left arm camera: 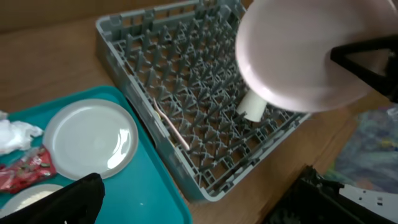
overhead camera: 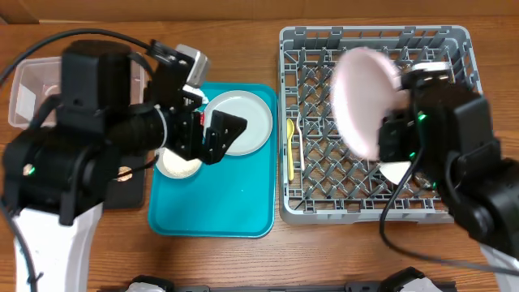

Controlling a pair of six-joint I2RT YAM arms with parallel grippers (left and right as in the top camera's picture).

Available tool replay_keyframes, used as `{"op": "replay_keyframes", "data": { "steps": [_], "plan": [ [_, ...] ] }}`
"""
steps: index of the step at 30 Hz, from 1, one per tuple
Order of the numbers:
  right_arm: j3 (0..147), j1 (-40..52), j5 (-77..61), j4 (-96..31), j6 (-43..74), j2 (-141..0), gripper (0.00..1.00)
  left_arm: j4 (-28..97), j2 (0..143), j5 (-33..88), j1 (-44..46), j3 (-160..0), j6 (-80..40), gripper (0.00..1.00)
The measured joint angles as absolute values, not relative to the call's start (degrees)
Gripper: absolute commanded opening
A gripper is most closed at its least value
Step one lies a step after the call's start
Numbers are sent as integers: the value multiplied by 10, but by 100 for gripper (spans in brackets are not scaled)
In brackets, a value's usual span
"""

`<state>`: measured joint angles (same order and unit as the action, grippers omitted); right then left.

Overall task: Sort waste into correct bins and load items into the dishwasher rack
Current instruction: 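Hand the white plate from the left gripper to the right gripper, then stand the plate upright in the rack's back right slots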

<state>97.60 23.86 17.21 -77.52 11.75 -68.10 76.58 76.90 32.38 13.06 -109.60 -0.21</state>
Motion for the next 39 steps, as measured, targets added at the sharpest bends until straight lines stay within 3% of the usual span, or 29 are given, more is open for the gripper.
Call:
{"op": "replay_keyframes", "data": {
  "steps": [6,13,27,36,39],
  "plan": [
    [976,92,230,-736,129,-726,8,811,745,241,131,-1160,-46,100],
    [976,-2,224,-693,96,-801,8,801,692,165,131,-1171,-90,100],
    [976,-15,193,-592,-88,-950,9,804,712,139,131,-1174,-102,100],
    [976,-15,188,-598,-136,-1016,9,816,740,139,131,-1174,-102,100],
    [976,-15,185,-601,-138,-1035,14,854,750,139,131,-1174,-102,100]
  ]
}}
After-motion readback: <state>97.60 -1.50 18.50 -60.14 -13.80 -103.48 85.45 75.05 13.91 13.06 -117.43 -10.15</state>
